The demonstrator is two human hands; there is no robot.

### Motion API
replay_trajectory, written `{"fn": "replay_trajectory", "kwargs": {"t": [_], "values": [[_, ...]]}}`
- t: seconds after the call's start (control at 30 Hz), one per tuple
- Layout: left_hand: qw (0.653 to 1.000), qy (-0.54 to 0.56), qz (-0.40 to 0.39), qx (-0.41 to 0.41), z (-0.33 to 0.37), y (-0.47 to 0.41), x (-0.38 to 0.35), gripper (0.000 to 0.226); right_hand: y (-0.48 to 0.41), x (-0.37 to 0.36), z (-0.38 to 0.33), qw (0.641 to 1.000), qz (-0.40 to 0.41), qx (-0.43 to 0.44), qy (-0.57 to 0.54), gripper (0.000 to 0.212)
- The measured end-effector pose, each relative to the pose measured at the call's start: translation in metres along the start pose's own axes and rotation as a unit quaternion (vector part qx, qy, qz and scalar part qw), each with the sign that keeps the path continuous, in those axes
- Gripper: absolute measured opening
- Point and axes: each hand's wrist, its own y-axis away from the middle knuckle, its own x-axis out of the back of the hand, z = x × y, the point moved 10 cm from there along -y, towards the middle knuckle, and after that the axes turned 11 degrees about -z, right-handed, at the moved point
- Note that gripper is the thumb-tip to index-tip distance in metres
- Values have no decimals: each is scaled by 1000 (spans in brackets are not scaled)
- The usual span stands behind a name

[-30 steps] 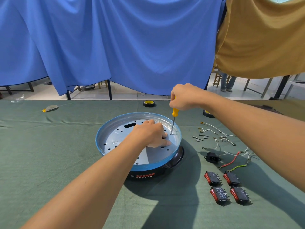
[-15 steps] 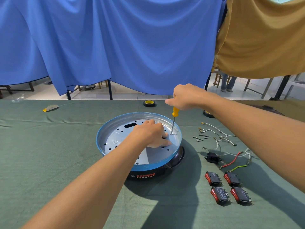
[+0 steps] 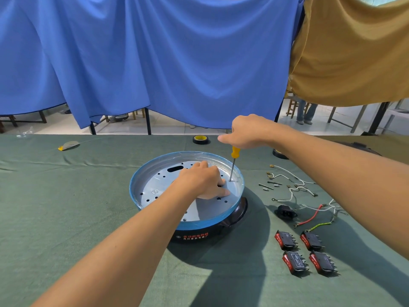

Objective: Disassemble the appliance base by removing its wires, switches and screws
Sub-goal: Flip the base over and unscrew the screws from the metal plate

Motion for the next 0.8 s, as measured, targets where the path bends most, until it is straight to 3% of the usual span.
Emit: {"fn": "replay_trajectory", "kwargs": {"t": [0.2, 0.3, 0.4, 0.5, 0.6, 0.7, 0.8], "values": [[1000, -1, -2, -3, 1, 1, 0, 56, 1, 1, 1, 1000, 0, 9, -29, 27], [1000, 3, -2, 2, 0, 2, 0, 55, 5, 6, 2, 999, 37, 9, -27, 45], [1000, 3, -7, 3, 0, 2, 0, 55, 2, 5, 2, 998, 41, 14, -45, 25], [1000, 4, -6, 3, 0, 2, 0, 56, -1, 2, 2, 999, 12, 11, -36, 27], [1000, 5, -6, 6, 0, 3, 0, 55, 0, 3, 1, 1000, 19, 6, -20, 45], [1000, 5, -6, 5, 0, 2, 0, 56, -1, 3, 2, 999, 22, 6, -24, 25], [1000, 6, -6, 4, 0, 2, 0, 55, 1, 1, 2, 1000, 7, 1, -16, 24]]}}
